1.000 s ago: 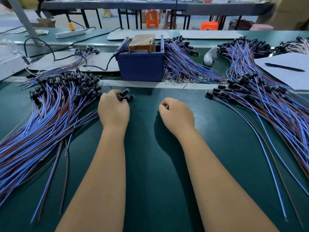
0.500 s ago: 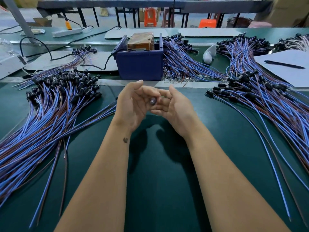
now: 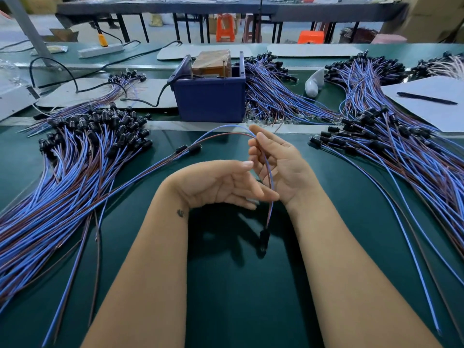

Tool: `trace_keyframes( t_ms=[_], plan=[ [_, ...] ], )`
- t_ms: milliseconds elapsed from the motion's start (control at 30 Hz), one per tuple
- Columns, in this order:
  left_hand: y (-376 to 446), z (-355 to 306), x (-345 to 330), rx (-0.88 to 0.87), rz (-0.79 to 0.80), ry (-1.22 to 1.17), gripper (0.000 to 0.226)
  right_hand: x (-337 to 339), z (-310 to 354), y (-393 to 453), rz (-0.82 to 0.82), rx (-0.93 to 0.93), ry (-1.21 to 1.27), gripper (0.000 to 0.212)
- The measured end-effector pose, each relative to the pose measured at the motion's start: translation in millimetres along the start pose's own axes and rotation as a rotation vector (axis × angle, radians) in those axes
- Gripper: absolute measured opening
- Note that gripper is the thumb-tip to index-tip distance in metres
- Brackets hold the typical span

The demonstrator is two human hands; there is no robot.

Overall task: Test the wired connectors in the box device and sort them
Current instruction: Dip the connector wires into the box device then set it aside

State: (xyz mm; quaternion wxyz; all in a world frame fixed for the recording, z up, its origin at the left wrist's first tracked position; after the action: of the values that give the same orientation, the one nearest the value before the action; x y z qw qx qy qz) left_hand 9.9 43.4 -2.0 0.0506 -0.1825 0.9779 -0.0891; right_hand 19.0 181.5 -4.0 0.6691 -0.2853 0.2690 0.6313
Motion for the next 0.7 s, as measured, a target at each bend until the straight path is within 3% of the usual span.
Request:
trace_keyframes(
  t_ms=[67,133,200,267,367,500,700],
  plan=[
    [-4,0,11,-0.047,-0.16,-0.028,0.05,-2,0,-2,0.079,-0.029,0.062,0.022],
    [-5,-2,27,-0.068,-0.511,-0.1,0.045,-5,-1,-3,0.139,-0.047,0.07,0.026],
    [-7,-2,40,-0.126,-0.827,-0.248,0.034,-6,-4,-3,0.166,-0.061,-0.047,0.023],
    [-10,-3,47,-0.236,-0.981,-0.349,0.027,-7,-10,-3,0.168,-0.071,-0.273,0.018],
    [-14,-8,49,-0.389,-1.049,-0.379,0.029,-11,-17,-3,0.159,-0.062,-0.561,0.017],
    [-13,-11,46,-0.428,-1.025,-0.262,0.047,-16,-21,-3,0.133,-0.036,-0.76,0.02],
    [5,-8,37,-0.23,-1.004,0.03,0.033,-18,-23,-2,-0.026,0.075,-0.769,0.024]
  ],
)
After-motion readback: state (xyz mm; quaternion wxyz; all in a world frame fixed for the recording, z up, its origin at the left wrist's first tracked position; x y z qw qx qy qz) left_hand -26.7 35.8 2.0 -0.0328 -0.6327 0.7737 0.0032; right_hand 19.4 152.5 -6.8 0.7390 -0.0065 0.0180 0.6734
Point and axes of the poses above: each hand's wrist, its own y-axis towards the middle knuckle, its own x-axis out of the back of the hand, z = x × y, the point moved 3 cm from there along y, towards the middle knuckle, and after that the axes turned 5 degrees about y, right-handed, at the moved point
